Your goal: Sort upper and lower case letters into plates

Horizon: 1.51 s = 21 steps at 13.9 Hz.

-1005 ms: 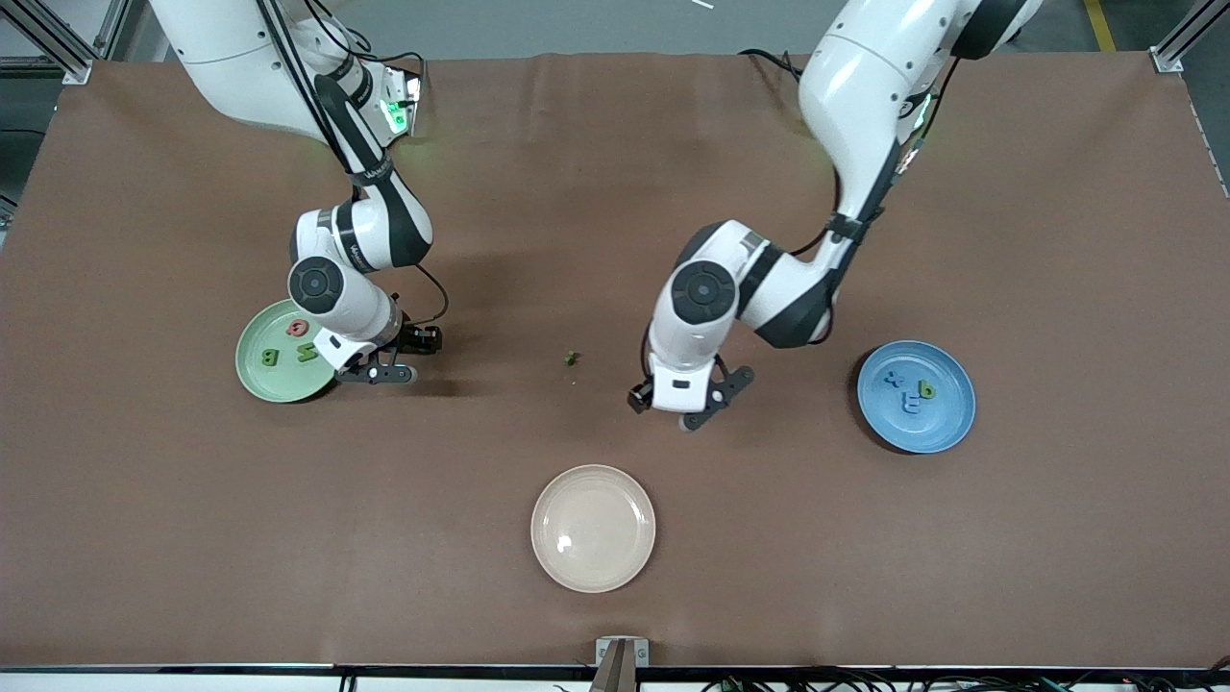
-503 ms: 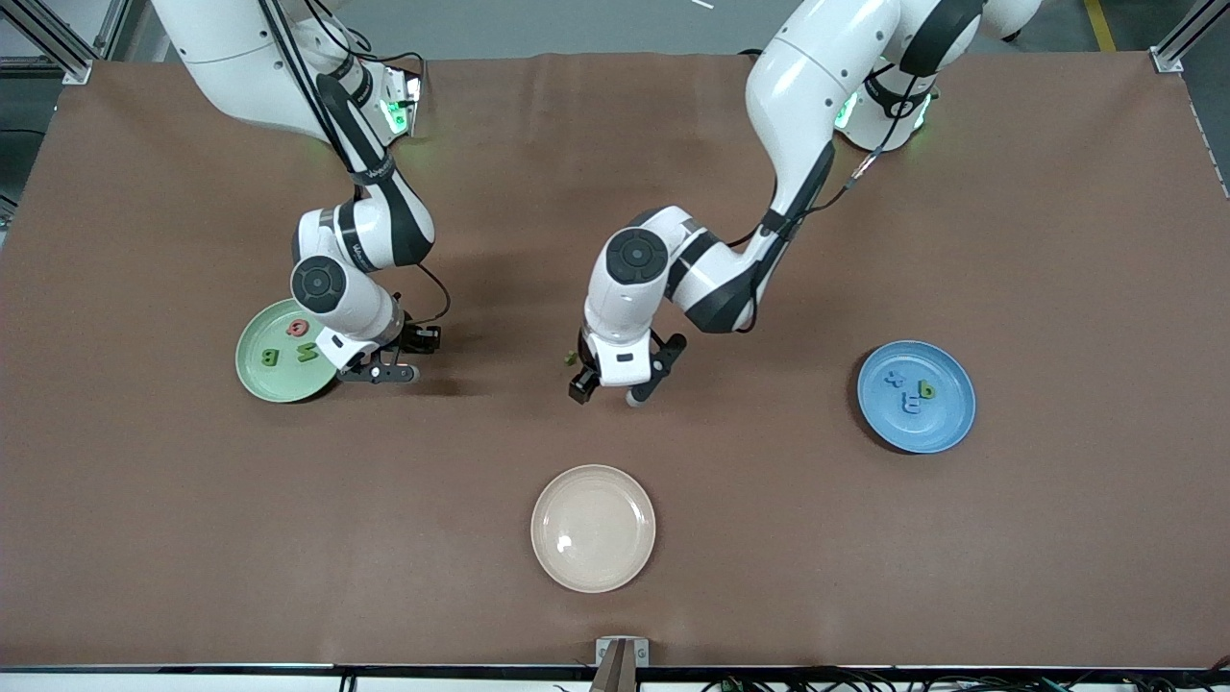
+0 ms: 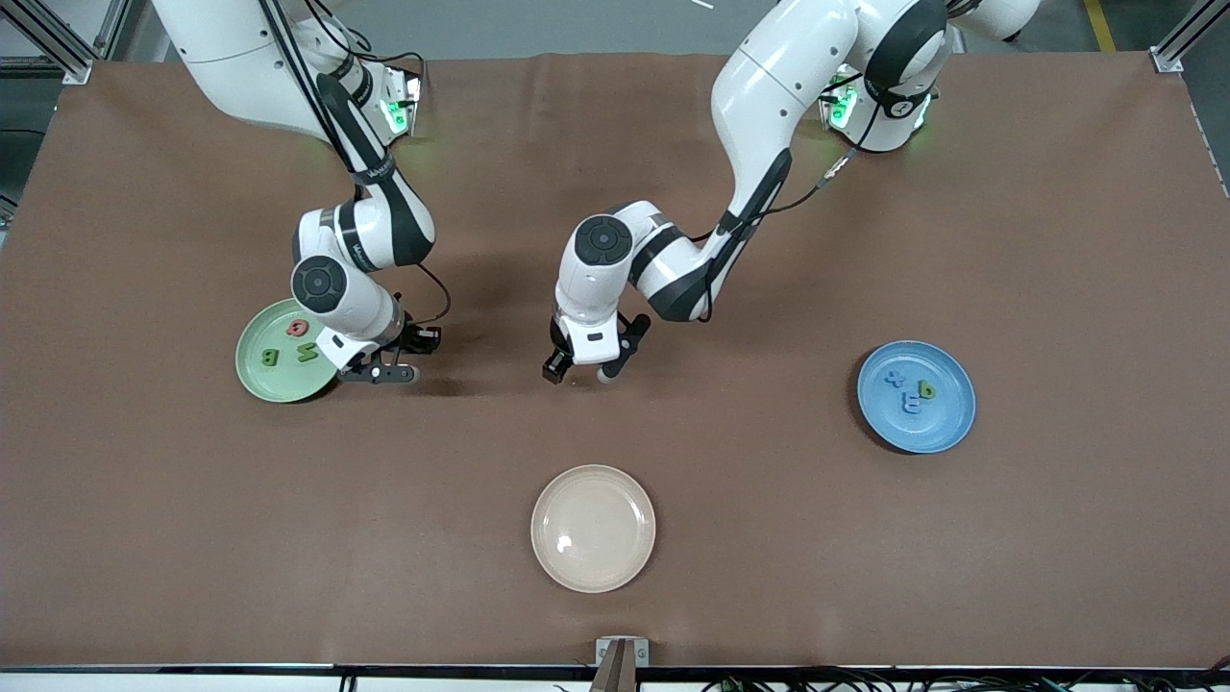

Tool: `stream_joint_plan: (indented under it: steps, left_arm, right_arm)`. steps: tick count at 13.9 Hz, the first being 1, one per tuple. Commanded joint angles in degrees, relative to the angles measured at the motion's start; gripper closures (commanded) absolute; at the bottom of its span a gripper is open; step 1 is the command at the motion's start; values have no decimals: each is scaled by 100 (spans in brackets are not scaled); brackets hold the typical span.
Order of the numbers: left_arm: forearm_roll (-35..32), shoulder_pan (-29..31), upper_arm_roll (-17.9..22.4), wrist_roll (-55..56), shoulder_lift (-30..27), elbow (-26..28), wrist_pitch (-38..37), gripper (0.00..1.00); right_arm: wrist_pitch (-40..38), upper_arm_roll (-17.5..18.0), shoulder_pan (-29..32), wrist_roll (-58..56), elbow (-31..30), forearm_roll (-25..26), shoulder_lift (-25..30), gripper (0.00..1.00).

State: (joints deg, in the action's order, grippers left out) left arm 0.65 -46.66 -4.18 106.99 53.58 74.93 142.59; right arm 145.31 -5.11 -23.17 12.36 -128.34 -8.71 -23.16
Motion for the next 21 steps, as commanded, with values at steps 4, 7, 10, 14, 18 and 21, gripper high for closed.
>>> stream_joint_plan:
  steps: [4,7,10,14,18,21]
  left_arm:
    - [111,-97,40,41,223,-145,-12,33]
    - [111,-115,40,41,241,-145,-21,41]
    - [111,-115,40,41,249,-137,-21,55]
    - [102,-98,40,15,232,-137,-21,82]
    - [31,-27,84,-20,13,-145,-555,98]
    - [-47,367,119,-239,-426,-75,-967,98]
  right_arm:
    - [-819,-139,303,-250,11,-17,724,87]
    - [-986,-140,900,-1364,-7,-17,962,87]
    - [-1004,-140,1419,-2271,-59,-8,980,87]
    - [-777,-140,1771,-2695,-218,-8,928,87]
    - [-355,-140,1816,-2748,-358,-8,849,87]
    - [-179,-140,1816,-2748,-350,-8,665,86]
